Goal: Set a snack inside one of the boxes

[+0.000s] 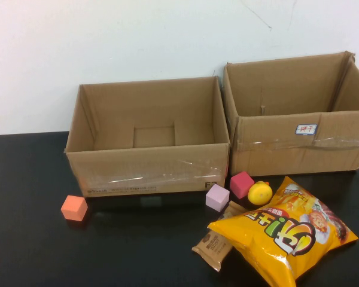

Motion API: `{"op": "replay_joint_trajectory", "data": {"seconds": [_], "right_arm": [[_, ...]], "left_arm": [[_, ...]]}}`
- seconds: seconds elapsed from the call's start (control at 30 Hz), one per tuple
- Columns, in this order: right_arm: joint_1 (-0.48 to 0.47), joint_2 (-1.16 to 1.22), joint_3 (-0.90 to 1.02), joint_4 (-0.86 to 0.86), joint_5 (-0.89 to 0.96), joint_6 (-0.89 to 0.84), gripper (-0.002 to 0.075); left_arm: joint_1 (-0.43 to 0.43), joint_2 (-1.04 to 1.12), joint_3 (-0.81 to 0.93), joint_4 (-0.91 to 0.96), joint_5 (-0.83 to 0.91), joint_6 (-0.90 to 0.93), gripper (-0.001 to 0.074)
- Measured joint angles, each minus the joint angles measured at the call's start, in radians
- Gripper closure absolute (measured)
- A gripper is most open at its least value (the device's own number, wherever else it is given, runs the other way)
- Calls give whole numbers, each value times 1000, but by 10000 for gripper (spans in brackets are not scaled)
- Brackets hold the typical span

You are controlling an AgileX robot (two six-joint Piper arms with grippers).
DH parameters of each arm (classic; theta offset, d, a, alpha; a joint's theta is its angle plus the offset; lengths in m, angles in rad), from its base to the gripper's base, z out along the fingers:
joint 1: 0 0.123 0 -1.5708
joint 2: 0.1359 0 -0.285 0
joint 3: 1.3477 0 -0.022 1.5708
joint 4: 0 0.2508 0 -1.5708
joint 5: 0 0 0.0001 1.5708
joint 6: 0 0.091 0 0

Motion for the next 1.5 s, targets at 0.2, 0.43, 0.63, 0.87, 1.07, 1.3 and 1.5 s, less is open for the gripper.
{"op": "replay_joint_trajectory", "data": {"seconds": [0.2, 0.43, 0.63, 0.87, 1.07, 1.3, 1.5], "right_arm": [[0, 0, 0, 0, 0, 0, 727], [0, 0, 0, 0, 0, 0, 727], [0, 0, 0, 0, 0, 0, 727], [0, 0, 0, 0, 0, 0, 727], [0, 0, 0, 0, 0, 0, 727], [0, 0, 0, 0, -13, 0, 727], [0, 0, 4, 0, -236, 2, 727]], "left_arm": [[0, 0, 0, 0, 0, 0, 736], [0, 0, 0, 0, 0, 0, 736], [0, 0, 0, 0, 0, 0, 736], [0, 0, 0, 0, 0, 0, 736], [0, 0, 0, 0, 0, 0, 736], [0, 0, 0, 0, -2, 0, 736], [0, 0, 4, 0, -168, 0, 736]]}}
